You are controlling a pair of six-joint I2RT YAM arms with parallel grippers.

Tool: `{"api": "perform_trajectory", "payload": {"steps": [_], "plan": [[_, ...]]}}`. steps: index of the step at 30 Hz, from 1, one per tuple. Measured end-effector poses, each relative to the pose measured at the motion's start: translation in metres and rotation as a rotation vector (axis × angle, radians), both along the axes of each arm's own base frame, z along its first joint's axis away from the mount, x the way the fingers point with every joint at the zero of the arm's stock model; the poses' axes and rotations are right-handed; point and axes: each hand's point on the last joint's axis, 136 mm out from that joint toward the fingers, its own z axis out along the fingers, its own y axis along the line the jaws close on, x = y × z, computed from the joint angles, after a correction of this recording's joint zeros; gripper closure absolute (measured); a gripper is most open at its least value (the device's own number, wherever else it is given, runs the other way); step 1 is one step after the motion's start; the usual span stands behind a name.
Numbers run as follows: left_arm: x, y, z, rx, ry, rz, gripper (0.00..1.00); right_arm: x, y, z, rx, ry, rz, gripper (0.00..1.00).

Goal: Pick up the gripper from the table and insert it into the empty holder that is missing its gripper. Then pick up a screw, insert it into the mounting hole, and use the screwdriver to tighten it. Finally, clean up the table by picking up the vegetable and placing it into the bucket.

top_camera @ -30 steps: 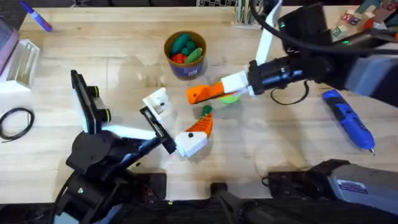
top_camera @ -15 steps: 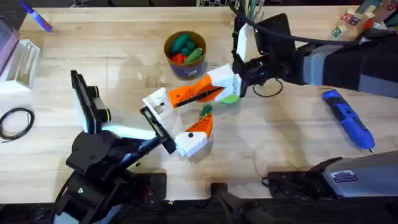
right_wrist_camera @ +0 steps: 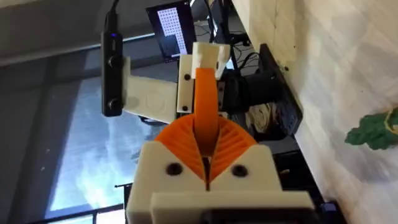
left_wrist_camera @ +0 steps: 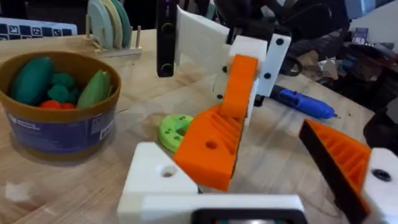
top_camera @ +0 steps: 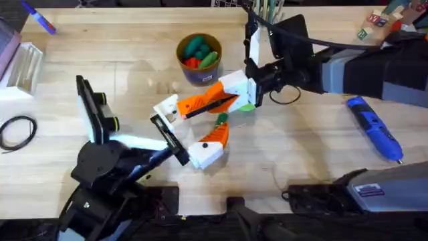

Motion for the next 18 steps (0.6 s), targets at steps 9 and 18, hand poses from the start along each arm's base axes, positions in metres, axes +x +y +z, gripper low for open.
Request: {"api": "perform_trajectory", "payload": {"steps": [9,18], "plan": [[0.0,0.0,0.0,0.0,0.0,0.0,0.015,-0.005,0.008,-0.004,-0.024,-0.003,0.009,0.992],[0.001,0.001,0.0,-0.002,0.003,0.01,0.015,0.0,0.013,-0.003,-0.046,0.01,-0.016,0.992]]}}
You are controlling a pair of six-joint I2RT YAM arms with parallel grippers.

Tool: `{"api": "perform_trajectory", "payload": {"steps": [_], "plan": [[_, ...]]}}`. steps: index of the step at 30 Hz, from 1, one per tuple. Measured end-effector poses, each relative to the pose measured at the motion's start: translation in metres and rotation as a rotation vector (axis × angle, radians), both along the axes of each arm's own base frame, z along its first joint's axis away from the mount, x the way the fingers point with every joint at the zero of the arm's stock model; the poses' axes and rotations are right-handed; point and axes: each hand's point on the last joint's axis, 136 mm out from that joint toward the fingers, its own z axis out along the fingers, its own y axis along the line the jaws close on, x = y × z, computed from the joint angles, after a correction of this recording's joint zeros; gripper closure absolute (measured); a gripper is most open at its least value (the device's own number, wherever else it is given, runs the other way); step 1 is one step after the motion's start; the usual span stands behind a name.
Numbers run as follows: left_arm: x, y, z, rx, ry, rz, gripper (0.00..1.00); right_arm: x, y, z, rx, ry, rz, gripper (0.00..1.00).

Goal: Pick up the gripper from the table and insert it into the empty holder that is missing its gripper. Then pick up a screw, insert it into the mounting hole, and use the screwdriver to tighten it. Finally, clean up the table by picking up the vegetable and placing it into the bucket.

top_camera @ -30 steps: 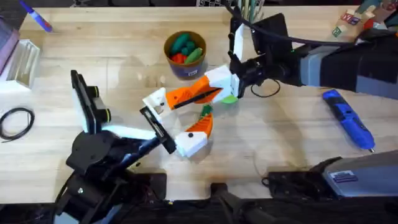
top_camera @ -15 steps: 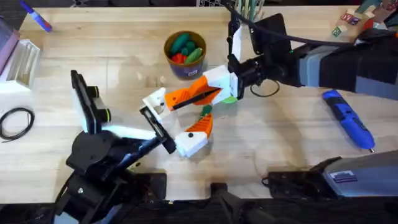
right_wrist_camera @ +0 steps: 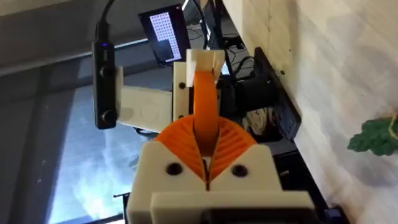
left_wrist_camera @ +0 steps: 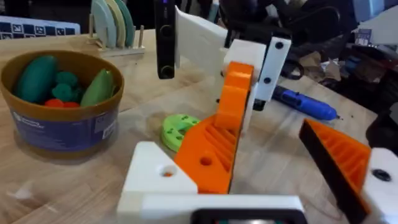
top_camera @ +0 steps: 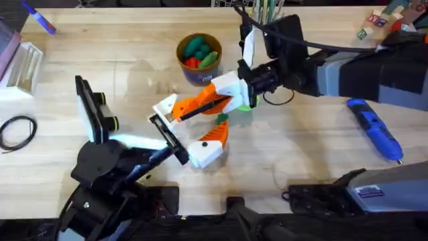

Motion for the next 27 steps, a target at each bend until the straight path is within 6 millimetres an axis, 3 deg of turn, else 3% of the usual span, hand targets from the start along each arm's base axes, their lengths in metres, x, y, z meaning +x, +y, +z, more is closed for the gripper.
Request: {"api": "perform_trajectory", "payload": {"steps": [16,27], "plan": [[-0.003,-0.002,0.0,0.0,0.001,-0.023,0.015,0.008,0.01,-0.006,-0.068,0.046,-0.068,0.993],[0.001,0.002,-0.001,0.019,-0.02,0.0,0.015,0.008,0.028,-0.007,-0.043,-0.04,-0.054,0.993]]}}
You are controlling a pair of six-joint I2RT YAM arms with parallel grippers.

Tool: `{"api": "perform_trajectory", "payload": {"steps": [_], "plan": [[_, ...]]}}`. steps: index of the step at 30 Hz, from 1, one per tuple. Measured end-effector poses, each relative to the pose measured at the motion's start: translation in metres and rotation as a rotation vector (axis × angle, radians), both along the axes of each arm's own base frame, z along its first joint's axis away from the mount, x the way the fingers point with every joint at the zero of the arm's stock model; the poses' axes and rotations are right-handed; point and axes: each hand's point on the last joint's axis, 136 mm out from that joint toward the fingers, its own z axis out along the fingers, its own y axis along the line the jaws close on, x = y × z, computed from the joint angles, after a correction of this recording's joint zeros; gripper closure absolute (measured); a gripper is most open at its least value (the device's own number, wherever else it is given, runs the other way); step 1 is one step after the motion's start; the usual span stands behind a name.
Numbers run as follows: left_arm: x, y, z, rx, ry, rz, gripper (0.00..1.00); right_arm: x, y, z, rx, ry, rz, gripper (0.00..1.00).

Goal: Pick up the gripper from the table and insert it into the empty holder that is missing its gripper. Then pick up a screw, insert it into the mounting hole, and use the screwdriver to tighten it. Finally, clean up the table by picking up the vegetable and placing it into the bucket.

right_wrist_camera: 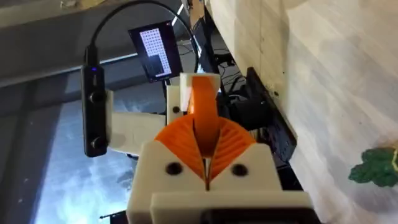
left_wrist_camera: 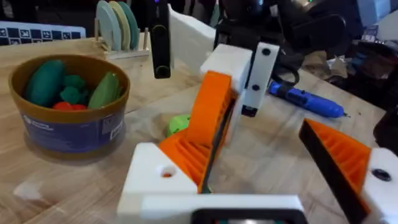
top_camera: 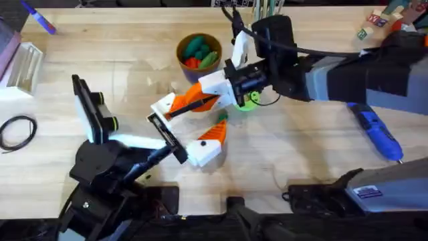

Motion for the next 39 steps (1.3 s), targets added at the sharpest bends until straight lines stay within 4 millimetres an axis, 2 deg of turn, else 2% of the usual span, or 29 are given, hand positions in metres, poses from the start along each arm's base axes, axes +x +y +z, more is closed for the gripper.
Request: {"api": "perform_trajectory", "payload": {"steps": [7,14,28,34,39], "plan": [[0.0,0.0,-0.001,0.008,-0.004,-0.004,0.015,0.005,0.002,-0.004,-0.013,-0.015,-0.022,0.993],[-0.009,-0.007,-0.002,0.016,-0.012,-0.068,0.015,0.01,-0.001,-0.005,-0.022,-0.019,-0.046,0.993],[-0.007,-0.006,-0.003,0.018,-0.006,-0.059,0.015,0.011,0.002,-0.008,-0.033,-0.039,-0.056,0.993],[-0.008,-0.006,-0.003,0.019,-0.006,-0.06,0.014,0.009,0.002,-0.007,-0.011,-0.105,-0.029,0.992],[-0.008,-0.006,-0.003,0.019,-0.006,-0.062,0.014,0.009,0.002,-0.007,-0.003,-0.136,-0.019,0.904]]}}
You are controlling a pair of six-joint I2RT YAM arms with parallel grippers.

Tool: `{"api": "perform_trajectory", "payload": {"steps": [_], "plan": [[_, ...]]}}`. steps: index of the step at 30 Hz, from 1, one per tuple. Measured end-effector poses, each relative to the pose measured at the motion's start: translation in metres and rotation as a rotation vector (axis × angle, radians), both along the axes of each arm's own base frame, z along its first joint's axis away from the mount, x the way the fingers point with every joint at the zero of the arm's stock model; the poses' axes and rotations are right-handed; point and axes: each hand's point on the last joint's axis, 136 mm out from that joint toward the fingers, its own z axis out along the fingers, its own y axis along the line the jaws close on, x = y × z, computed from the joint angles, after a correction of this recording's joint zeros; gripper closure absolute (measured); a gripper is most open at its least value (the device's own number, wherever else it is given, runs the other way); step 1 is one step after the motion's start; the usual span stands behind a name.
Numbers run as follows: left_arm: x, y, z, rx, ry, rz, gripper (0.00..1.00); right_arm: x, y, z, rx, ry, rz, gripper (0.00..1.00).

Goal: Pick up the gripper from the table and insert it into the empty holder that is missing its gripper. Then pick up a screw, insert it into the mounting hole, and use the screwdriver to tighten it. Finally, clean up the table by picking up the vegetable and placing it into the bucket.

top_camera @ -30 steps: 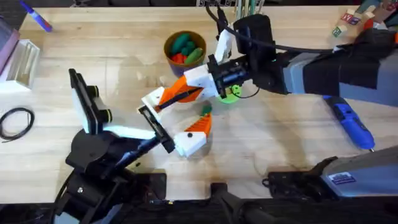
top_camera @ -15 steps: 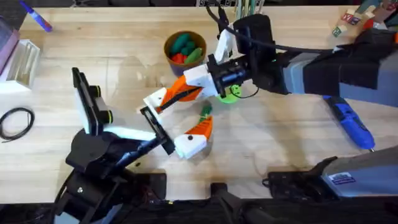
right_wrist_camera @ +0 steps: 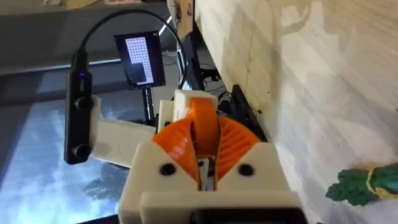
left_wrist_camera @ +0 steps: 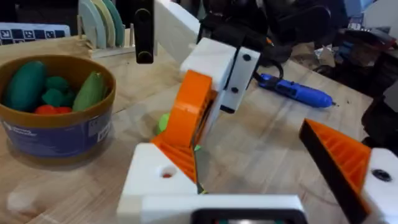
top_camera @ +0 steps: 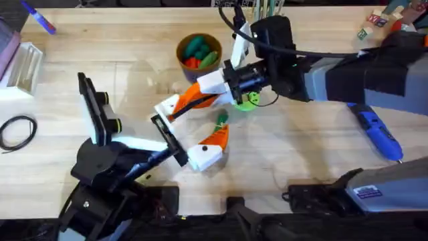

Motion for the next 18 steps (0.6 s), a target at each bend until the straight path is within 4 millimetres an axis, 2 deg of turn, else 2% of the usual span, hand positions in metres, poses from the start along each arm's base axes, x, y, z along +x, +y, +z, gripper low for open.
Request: {"api": "perform_trajectory", "payload": {"steps": [3,5,8,12,14,18], "plan": [[-0.002,-0.002,0.0,0.001,-0.003,-0.016,0.014,0.001,-0.001,0.0,0.007,-0.019,0.007,0.801],[-0.006,-0.004,0.0,0.003,-0.008,-0.043,0.015,0.001,-0.003,0.0,0.013,-0.026,0.012,0.697],[-0.017,-0.011,0.002,0.005,-0.027,-0.113,0.015,0.005,-0.005,-0.005,0.013,-0.028,0.008,0.47],[-0.022,-0.013,0.004,0.009,-0.047,-0.141,0.016,0.009,-0.008,-0.007,0.028,-0.04,0.01,0.205],[-0.027,-0.015,0.004,0.008,-0.046,-0.174,0.015,0.01,-0.008,-0.005,0.037,-0.052,0.013,0.156],[-0.033,-0.018,0.004,0.008,-0.048,-0.209,0.015,0.012,-0.008,-0.006,0.032,-0.068,0.002,0.144]]}}
